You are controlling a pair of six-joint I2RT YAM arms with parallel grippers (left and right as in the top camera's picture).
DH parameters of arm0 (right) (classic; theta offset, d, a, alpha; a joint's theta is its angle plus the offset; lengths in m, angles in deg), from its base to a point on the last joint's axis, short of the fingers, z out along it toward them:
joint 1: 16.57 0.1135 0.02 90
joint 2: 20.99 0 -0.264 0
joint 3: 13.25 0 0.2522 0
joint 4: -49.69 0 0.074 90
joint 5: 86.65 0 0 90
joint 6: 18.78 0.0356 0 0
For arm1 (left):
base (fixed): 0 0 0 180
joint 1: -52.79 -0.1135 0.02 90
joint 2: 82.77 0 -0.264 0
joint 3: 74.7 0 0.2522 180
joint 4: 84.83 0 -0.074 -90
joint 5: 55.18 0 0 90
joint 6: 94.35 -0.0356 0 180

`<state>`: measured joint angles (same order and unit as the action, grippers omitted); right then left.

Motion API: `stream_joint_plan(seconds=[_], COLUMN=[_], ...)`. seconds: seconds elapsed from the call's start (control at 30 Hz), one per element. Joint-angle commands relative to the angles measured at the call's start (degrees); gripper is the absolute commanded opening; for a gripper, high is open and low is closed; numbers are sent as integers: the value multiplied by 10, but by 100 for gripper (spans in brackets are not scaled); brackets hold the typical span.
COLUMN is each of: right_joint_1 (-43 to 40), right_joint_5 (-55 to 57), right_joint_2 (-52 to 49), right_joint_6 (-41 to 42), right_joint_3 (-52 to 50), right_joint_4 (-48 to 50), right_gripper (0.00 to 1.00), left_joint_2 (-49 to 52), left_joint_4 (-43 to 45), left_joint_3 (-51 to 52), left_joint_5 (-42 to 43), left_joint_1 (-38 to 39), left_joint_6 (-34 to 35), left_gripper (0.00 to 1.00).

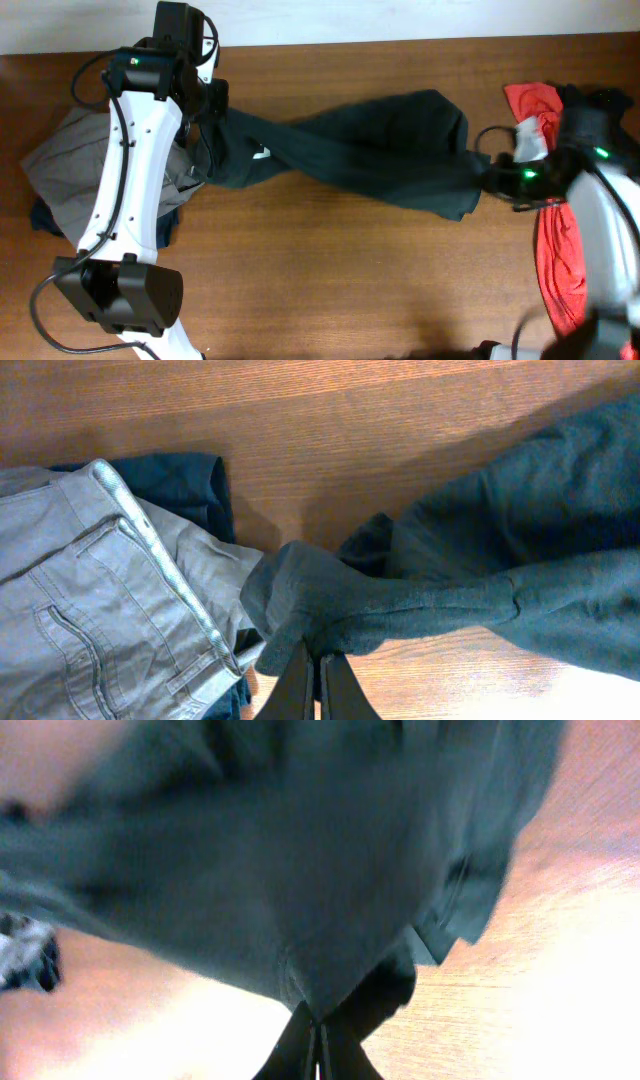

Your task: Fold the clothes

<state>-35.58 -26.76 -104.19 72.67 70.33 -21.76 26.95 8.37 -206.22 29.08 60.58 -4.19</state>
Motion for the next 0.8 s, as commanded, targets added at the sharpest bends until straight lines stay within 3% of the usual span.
stream_joint_plan(seconds=[0.0, 0.23, 0.4, 0.67, 0.7, 0.77], right_joint_1=[-25, -61, -63, -63, -63, -63], right_joint_5=[17, 53, 53, 86, 86, 86], right_joint_2=[99, 210, 228, 188, 167, 146], right_joint_6=[6, 40, 63, 81, 83, 88], right_joint_3=[11, 16, 75, 352, 441, 520], right_joint_4=[-4, -8, -45, -178, -217, -251], right_gripper=[4, 4, 4, 4, 4, 4], left_joint_2=[-15, -89, -186, -354, -391, -423], left_joint_4=[-2, -13, -12, 13, 27, 45], left_joint_3=[-4, -5, -5, -5, -5, -5], left_joint_5=[3, -34, -48, -45, -41, -23], left_joint_1=[-1, -1, -1, -1, -1, -1], left_joint_6=[-13, -20, -33, -76, -97, -127], left_gripper=[0, 0, 0, 0, 0, 0])
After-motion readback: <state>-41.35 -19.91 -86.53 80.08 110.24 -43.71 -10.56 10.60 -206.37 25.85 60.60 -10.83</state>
